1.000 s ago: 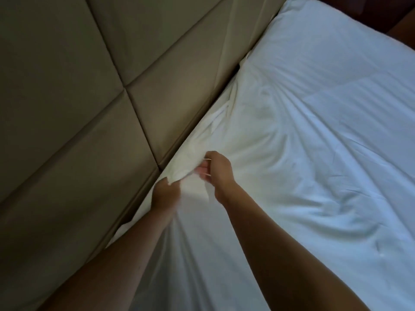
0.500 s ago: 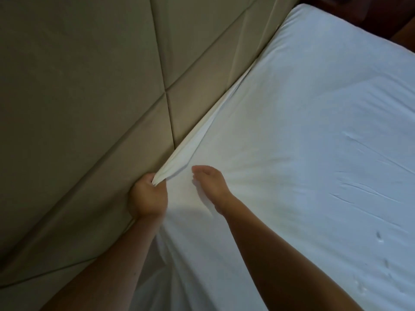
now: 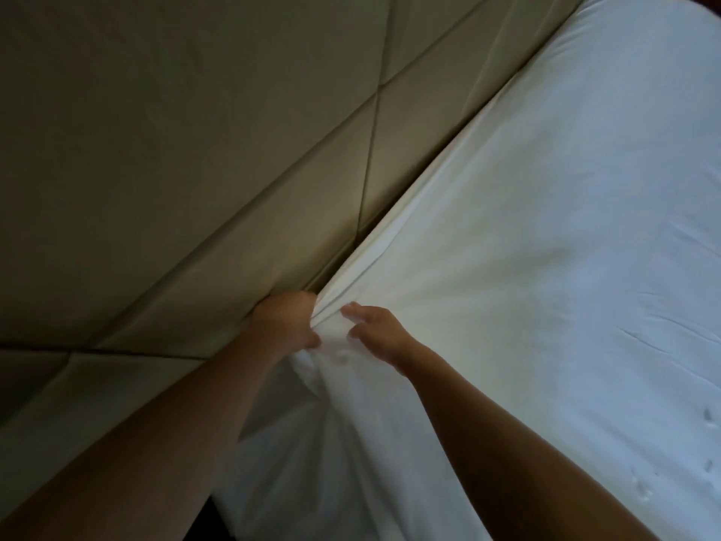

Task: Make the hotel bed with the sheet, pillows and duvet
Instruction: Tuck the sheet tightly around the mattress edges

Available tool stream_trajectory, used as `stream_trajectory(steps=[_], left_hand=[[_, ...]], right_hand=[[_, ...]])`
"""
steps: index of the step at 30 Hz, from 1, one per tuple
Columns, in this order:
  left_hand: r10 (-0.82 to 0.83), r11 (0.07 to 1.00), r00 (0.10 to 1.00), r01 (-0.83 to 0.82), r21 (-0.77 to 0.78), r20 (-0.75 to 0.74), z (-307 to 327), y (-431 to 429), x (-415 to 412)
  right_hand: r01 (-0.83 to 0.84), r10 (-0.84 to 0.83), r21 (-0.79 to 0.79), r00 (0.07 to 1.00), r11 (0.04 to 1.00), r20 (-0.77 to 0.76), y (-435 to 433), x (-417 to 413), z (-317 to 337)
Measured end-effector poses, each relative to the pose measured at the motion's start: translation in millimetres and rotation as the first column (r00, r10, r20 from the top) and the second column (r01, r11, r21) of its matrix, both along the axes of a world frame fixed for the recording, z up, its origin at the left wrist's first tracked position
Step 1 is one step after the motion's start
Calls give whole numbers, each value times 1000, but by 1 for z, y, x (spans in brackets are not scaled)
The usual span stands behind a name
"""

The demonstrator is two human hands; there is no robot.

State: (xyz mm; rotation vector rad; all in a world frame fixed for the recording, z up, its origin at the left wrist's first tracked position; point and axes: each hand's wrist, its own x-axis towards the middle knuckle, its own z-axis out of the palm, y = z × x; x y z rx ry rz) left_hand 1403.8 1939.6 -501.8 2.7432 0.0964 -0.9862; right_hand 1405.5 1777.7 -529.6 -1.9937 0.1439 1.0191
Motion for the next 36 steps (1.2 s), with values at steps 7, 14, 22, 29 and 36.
stream_trajectory(steps=[7,14,22,29,36], left_hand=[[-35,999,969,28,-34,-244,-7,16,-20],[89,988,970,-115,-106,-226,-8,50,-76],[161,967,986,-165,193,35,-1,57,-116],[435,897,875,-443,-12,212,-2,81,-158],[221,975,933,-217,-46,285,22,105,-210]], right_hand=[[-103,103,-6,994,995,-31,16,-34,-8],[-194,195,27,980,981,-43,25,-61,0],[-225,225,4,974,974,3,37,-89,18],[-327,327,-15,945,945,11,52,-118,19],[-424,424,-20,904,905,56,61,-141,18]])
